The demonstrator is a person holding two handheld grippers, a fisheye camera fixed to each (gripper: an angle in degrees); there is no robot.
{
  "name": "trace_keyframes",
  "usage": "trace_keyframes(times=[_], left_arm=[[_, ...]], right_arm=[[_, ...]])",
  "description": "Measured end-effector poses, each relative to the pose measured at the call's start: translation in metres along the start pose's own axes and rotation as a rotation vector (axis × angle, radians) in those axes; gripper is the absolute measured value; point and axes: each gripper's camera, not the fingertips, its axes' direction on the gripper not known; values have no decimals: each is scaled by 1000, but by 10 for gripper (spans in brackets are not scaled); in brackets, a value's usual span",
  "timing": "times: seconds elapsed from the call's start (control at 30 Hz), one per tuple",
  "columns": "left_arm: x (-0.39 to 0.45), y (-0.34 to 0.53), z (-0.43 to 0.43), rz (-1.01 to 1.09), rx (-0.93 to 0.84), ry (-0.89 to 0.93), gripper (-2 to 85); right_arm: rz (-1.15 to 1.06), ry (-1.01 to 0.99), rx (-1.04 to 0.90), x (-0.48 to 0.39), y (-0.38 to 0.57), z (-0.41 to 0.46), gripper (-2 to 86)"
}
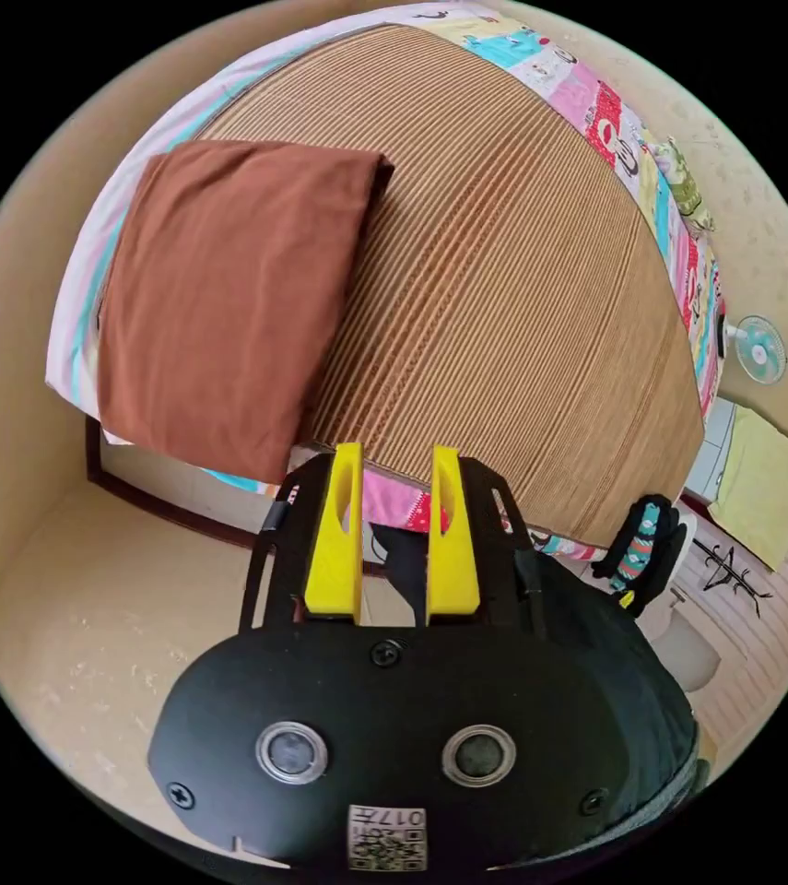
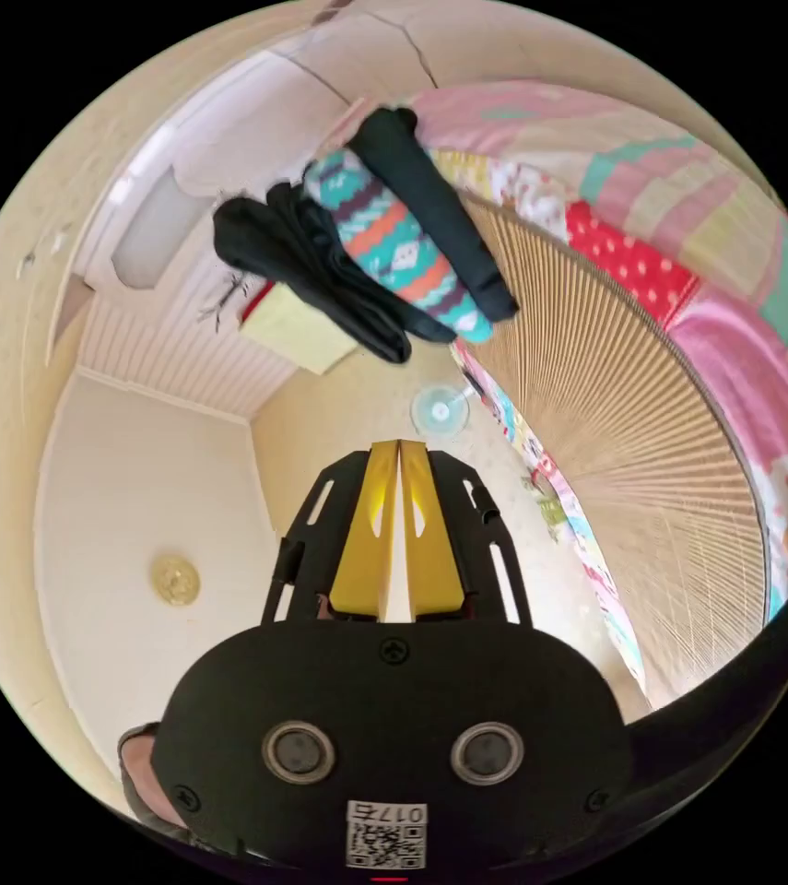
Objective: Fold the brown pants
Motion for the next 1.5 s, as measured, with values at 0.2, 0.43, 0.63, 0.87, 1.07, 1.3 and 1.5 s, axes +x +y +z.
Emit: trace_keyframes(times=[0.2, 0.43, 0.63, 0.87, 1.07, 1.3, 1.5], left_arm=[[-27, -26, 35, 32, -108, -246, 179], [-93, -32, 28, -60, -165, 42, 81], [-118, -6, -90, 387, 97, 591, 16], [-75, 32, -218, 804, 537, 1078, 12], [-81, 55, -238, 1053, 754, 1584, 25], [-122, 19, -106, 277, 186, 1051, 57], [-122, 52, -66, -102, 185, 436, 85]], right_arm=[[-49, 23, -261, -29, 27, 52, 4], [-139, 0, -244, -66, 52, 45, 4], [-71, -30, -238, -37, 72, 44, 4], [59, -56, -396, 10, 104, 98, 4], [84, -46, -521, 8, 116, 134, 4], [102, -12, -484, -1, 103, 114, 3], [105, 28, -410, -10, 95, 84, 3]])
